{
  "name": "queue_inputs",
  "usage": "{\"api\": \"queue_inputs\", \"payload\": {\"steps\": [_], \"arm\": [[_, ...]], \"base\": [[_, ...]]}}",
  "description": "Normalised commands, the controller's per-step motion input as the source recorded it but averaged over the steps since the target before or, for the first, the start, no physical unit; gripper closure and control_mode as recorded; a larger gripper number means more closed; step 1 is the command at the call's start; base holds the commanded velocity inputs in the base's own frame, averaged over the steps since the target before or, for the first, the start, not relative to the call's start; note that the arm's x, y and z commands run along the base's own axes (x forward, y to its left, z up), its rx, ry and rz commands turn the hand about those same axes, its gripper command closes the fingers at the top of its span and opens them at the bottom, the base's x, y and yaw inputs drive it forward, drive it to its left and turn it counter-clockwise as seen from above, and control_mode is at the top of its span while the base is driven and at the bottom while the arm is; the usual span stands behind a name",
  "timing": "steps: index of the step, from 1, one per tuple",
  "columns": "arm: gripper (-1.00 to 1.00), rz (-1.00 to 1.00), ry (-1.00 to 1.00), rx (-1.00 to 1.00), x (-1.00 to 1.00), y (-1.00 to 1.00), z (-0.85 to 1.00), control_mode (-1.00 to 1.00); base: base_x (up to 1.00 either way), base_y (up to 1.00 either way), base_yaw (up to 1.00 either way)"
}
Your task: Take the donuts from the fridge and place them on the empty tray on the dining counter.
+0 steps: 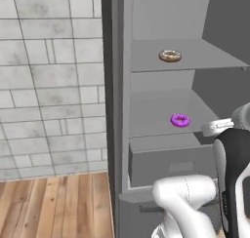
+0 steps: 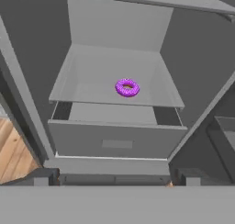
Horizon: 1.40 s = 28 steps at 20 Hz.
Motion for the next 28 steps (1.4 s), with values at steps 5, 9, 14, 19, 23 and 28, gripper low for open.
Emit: {"api": "queue_inputs", "payload": {"steps": [5, 9, 14, 19, 23, 28], "arm": [[-1.0, 0.0, 0.0, 0.0, 0.0, 0.0, 0.0, 1.0], [-1.0, 0.0, 0.0, 0.0, 0.0, 0.0, 0.0, 1.0], [-1.0, 0.0, 0.0, 0.0, 0.0, 0.0, 0.0, 1.0], [-1.0, 0.0, 0.0, 0.0, 0.0, 0.0, 0.0, 1.0], [-1.0, 0.03, 0.16, 0.0, 0.1, -0.05, -0.31, -1.0], [-1.0, 0.13, 0.13, 0.01, 0.01, -0.22, -0.25, -1.0]], "base": [[1.0, -0.04, 0.0], [1.0, -0.22, 0.0], [0.53, -0.15, 0.06], [0.16, -0.12, 0.01], [0.0, 0.0, 0.0], [0.0, 0.0, 0.0]]}}
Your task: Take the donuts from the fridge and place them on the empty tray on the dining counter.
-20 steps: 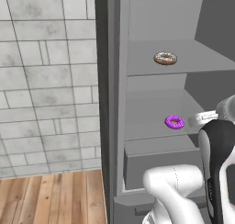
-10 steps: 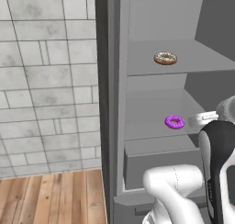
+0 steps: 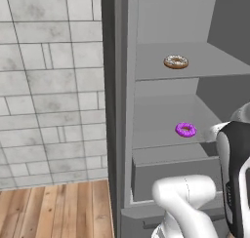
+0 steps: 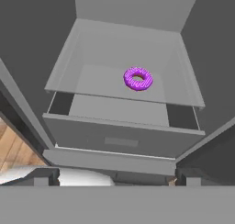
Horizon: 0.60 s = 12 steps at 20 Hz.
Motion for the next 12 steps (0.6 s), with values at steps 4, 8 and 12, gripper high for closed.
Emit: {"api": "queue_inputs", "payload": {"steps": [4, 8, 12], "arm": [[-1.0, 0.02, 0.01, 0.0, 0.1, -0.05, -0.34, -1.0], [-1.0, 0.0, 0.0, 0.01, 0.51, 0.0, -0.36, -1.0], [-1.0, -0.01, 0.0, 0.02, 0.76, 0.0, -0.24, -1.0]], "base": [[0.0, 0.0, 0.0], [0.0, 0.0, 0.0], [0.0, 0.0, 0.0]]}}
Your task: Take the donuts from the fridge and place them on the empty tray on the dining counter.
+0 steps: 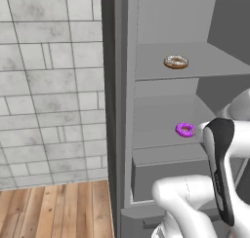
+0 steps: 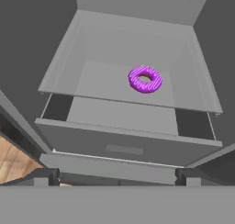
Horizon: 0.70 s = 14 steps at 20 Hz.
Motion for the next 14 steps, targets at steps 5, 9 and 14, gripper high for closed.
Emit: {"api": "queue_inputs", "payload": {"steps": [5, 9, 14], "arm": [[-1.0, 0.0, 0.0, 0.01, 0.6, 0.0, -0.28, -1.0], [-1.0, 0.0, 0.0, 0.0, 0.52, -0.01, -0.39, -1.0], [-1.0, 0.0, 0.0, 0.0, 0.49, -0.05, -0.35, -1.0]], "base": [[0.0, 0.0, 0.0], [0.0, 0.0, 0.0], [0.0, 0.0, 0.0]]}}
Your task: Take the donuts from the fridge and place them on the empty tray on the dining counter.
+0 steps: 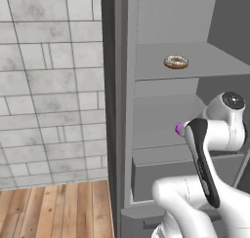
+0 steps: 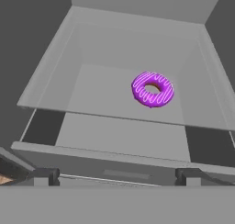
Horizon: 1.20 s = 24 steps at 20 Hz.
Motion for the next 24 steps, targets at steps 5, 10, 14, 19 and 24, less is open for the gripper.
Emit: {"api": "queue_inputs", "payload": {"steps": [5, 10, 14, 19, 24], "arm": [[-1.0, 0.0, 0.01, 0.01, 0.45, -0.17, -0.3, -1.0], [-1.0, 0.0, 0.03, 0.03, 0.51, -0.26, -0.27, -1.0], [-1.0, 0.0, 0.03, 0.02, 0.58, -0.17, -0.28, -1.0], [-1.0, 0.0, 0.03, 0.0, 0.65, -0.03, -0.33, -1.0], [-1.0, 0.0, 0.04, 0.0, 0.61, -0.05, -0.33, -1.0]], "base": [[0.0, 0.0, 0.0], [0.0, 0.0, 0.0], [0.0, 0.0, 0.0], [0.0, 0.0, 0.0], [0.0, 0.0, 0.0]]}}
